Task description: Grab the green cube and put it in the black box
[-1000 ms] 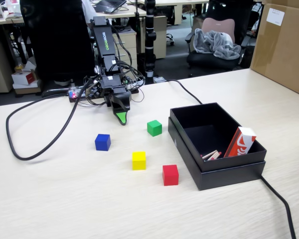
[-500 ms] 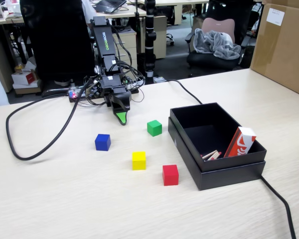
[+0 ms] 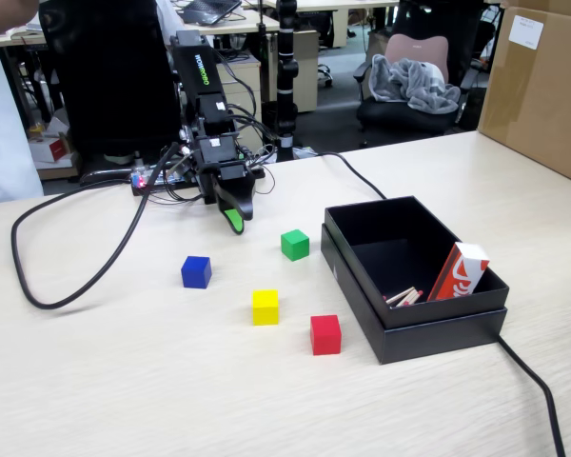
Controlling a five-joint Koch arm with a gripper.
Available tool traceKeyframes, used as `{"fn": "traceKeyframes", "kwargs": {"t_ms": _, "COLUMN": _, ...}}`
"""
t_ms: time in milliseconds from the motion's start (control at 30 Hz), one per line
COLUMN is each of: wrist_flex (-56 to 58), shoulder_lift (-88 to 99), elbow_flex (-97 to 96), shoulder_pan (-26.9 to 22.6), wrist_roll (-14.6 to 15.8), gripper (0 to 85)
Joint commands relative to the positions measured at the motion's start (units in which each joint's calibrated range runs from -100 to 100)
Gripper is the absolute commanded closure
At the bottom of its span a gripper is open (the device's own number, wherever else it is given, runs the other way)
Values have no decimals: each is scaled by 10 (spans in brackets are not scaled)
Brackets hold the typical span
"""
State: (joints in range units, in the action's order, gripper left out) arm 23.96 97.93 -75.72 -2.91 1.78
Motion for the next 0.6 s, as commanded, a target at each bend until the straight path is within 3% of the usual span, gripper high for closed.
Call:
{"fn": "traceKeyframes", "kwargs": {"t_ms": 0, "wrist_flex": 80, "shoulder_lift": -22, "elbow_flex": 94, "shoulder_pan": -14, "wrist_roll": 25, "gripper": 376}}
{"fn": "traceKeyframes", "kwargs": {"t_ms": 200, "wrist_flex": 179, "shoulder_lift": -162, "elbow_flex": 257, "shoulder_pan": -28, "wrist_roll": 30, "gripper": 375}}
{"fn": "traceKeyframes", "kwargs": {"t_ms": 567, "wrist_flex": 232, "shoulder_lift": -455, "elbow_flex": 438, "shoulder_pan": -61, "wrist_roll": 23, "gripper": 380}}
